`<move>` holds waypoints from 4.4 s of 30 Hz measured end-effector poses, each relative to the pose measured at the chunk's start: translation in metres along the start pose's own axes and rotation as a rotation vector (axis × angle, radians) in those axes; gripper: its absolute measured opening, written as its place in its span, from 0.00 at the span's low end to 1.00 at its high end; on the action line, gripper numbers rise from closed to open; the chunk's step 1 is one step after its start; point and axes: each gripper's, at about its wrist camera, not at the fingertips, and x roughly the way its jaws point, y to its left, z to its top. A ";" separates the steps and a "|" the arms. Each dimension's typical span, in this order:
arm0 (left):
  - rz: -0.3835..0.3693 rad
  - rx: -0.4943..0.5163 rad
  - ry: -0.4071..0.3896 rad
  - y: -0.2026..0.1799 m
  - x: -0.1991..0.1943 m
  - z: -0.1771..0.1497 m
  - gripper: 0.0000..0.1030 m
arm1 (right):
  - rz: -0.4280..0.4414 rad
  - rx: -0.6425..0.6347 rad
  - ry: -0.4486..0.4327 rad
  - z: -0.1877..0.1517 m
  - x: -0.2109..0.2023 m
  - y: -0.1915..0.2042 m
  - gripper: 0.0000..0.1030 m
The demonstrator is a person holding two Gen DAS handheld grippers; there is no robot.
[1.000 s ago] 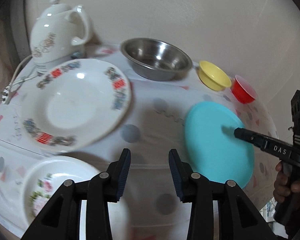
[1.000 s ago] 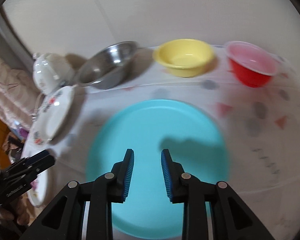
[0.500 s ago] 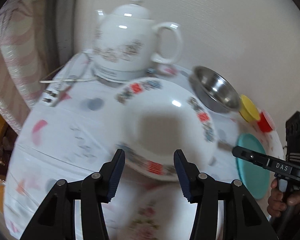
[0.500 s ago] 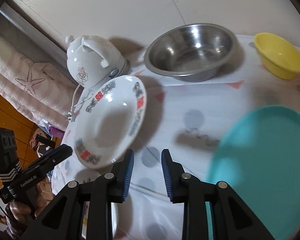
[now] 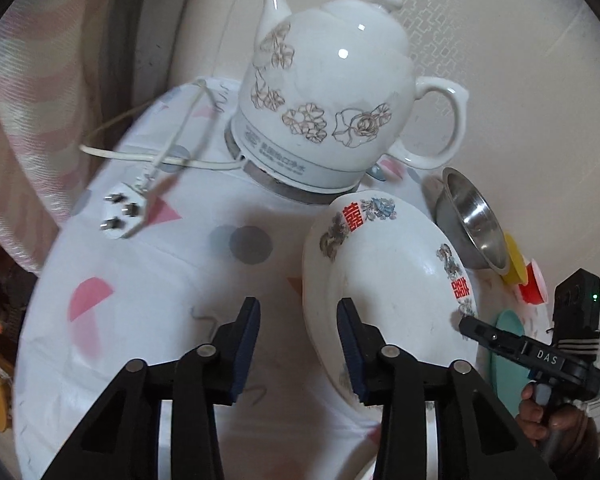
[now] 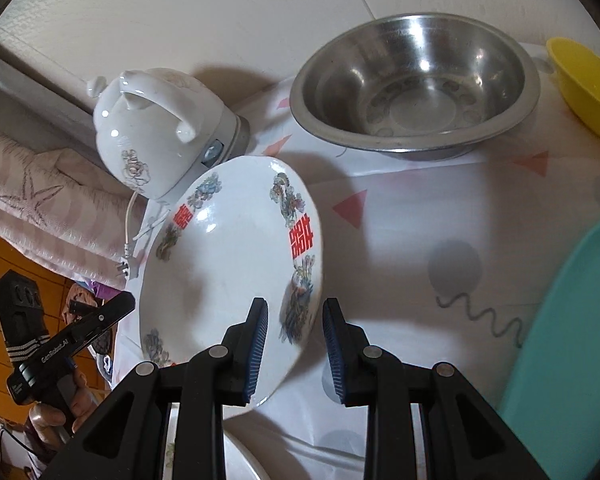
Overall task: Organize plates and bowls
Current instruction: 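Move the left gripper to the red-character white plate and grasp its rim, then lift the red-character plate with the left gripper and carry it over the teal plate, then lower the red-character plate onto the teal plate and open the left gripper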
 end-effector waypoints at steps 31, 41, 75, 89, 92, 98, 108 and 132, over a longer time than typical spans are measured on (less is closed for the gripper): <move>0.005 0.101 0.055 -0.033 0.035 -0.001 0.23 | -0.076 -0.126 0.044 0.014 0.017 0.010 0.23; 0.002 0.160 0.011 -0.051 0.012 -0.024 0.22 | -0.046 -0.160 0.048 0.001 0.002 0.006 0.22; -0.152 0.422 -0.008 -0.221 -0.002 -0.084 0.25 | -0.123 -0.041 -0.163 -0.059 -0.150 -0.096 0.23; -0.163 0.467 0.060 -0.285 0.044 -0.107 0.27 | -0.212 0.006 -0.172 -0.062 -0.178 -0.159 0.24; -0.156 0.469 0.067 -0.292 0.053 -0.108 0.27 | -0.216 0.005 -0.167 -0.059 -0.179 -0.168 0.24; -0.137 0.466 0.109 -0.299 0.073 -0.119 0.28 | -0.260 -0.024 -0.137 -0.054 -0.168 -0.185 0.25; -0.106 0.451 0.145 -0.296 0.083 -0.131 0.28 | -0.267 -0.070 -0.111 -0.058 -0.164 -0.191 0.28; -0.080 0.448 0.152 -0.295 0.082 -0.131 0.29 | -0.261 -0.034 -0.058 -0.054 -0.168 -0.192 0.31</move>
